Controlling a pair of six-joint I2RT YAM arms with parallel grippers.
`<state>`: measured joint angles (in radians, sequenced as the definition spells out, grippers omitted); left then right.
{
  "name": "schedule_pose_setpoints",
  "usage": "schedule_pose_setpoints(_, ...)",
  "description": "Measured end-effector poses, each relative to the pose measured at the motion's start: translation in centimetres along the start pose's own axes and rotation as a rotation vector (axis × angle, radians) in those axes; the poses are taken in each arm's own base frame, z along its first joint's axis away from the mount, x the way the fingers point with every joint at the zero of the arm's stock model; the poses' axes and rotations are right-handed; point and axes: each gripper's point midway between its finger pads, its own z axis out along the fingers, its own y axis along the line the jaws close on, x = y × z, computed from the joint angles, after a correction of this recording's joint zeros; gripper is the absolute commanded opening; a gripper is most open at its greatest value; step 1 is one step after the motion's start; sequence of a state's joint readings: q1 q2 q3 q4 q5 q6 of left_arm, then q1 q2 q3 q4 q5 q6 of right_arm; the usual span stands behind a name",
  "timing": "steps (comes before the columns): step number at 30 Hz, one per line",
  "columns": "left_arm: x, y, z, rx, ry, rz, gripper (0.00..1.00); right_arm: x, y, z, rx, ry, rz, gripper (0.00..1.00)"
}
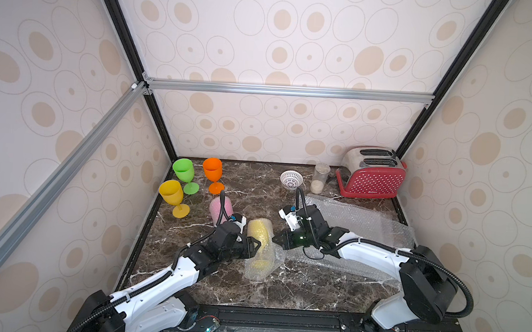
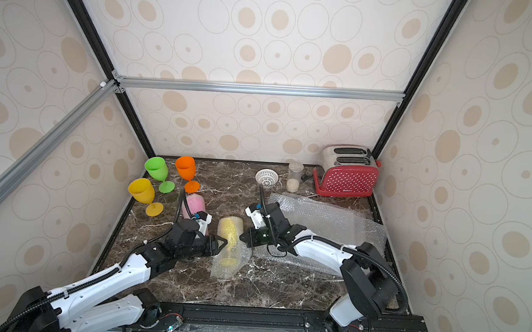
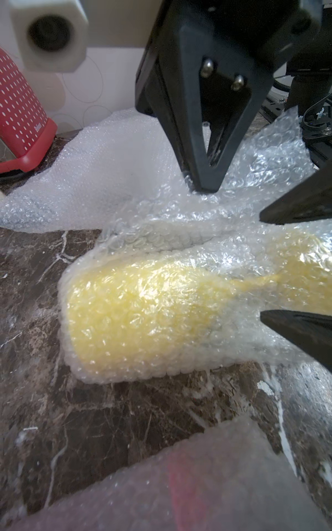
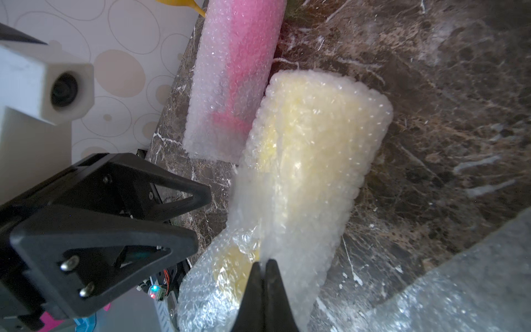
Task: Unpack wine glasses from bubble wrap
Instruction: Unwrap the bubble wrap at the center of the board.
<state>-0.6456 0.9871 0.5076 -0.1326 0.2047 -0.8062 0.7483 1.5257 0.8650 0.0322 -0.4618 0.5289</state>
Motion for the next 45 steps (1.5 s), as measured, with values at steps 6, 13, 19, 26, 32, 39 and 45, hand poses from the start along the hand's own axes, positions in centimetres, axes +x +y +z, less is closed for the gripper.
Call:
schedule_pose_setpoints(6, 0.8, 0.2, 0.7, 0.013, 0.022, -0.008, 0.55, 0.9, -0.3, 0.2, -0.011, 0.011, 0.031, 0.0)
schedule_pose_setpoints(13, 1.5, 0.4, 2.0, 0.012, 0.059, -0.008, 0.56, 0.4, 0.4, 0.2, -0.052, -0.007, 0.044, 0.0)
schedule_pose_setpoints(19, 1.9, 0.7, 2.9, 0.002, 0.077, -0.007, 0.55, 0.0, 1.3, 0.0, -0.092, -0.021, 0.052, 0.0)
schedule_pose_setpoints(26, 2.2, 0.7, 3.5, 0.004, 0.087, -0.005, 0.28, -0.1, 2.0, -0.6, -0.12, -0.033, 0.047, 0.0)
schedule_pose_setpoints(32, 2.4, 0.8, 3.8, 0.0, 0.098, -0.004, 0.04, 0.1, 2.0, -0.9, -0.115, -0.036, 0.042, 0.0)
schedule_pose_setpoints(39, 2.4, 0.9, 3.8, 0.001, 0.096, -0.003, 0.0, 0.8, 1.2, -1.8, -0.077, -0.044, 0.036, 0.0)
schedule_pose_setpoints(45, 2.3, 1.1, 3.3, -0.003, 0.074, -0.002, 0.0, 1.8, -0.5, -3.2, -0.029, -0.053, 0.06, 0.0)
